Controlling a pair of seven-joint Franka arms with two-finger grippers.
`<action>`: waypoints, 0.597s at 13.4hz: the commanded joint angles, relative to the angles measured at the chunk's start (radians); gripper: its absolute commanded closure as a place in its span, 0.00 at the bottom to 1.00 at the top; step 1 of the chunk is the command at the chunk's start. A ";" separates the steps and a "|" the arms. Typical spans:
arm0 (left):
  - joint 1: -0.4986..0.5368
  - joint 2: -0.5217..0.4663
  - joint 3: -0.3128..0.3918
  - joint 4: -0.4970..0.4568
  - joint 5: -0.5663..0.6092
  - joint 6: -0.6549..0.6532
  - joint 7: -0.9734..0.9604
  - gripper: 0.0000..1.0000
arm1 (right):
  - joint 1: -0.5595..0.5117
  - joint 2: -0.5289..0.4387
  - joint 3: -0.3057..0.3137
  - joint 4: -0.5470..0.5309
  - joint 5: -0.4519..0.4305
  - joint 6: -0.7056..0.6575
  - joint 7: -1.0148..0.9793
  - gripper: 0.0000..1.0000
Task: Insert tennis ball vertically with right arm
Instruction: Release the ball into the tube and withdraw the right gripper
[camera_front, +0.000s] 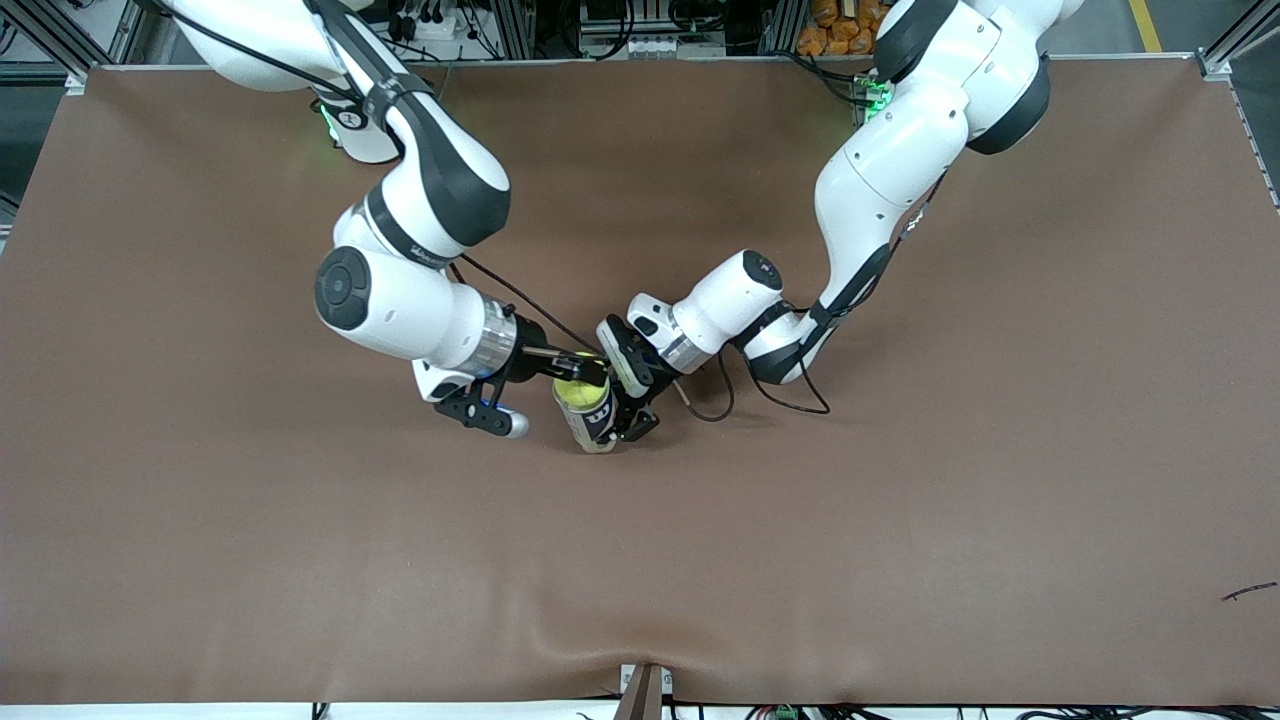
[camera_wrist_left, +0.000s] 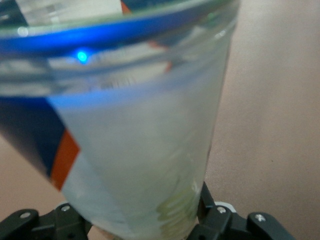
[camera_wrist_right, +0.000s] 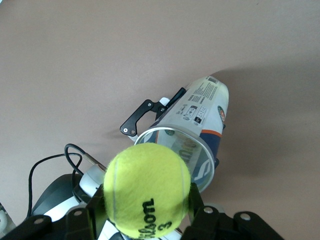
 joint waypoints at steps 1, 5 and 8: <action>-0.003 0.004 0.001 0.015 -0.008 0.014 -0.003 0.21 | 0.009 0.015 -0.011 0.036 0.005 -0.008 0.018 0.07; -0.003 0.006 0.001 0.015 -0.007 0.014 -0.001 0.21 | -0.008 0.013 -0.014 0.035 0.002 -0.013 0.014 0.00; -0.003 0.006 0.001 0.015 -0.005 0.014 -0.001 0.21 | -0.021 0.010 -0.035 0.032 -0.022 -0.019 0.003 0.00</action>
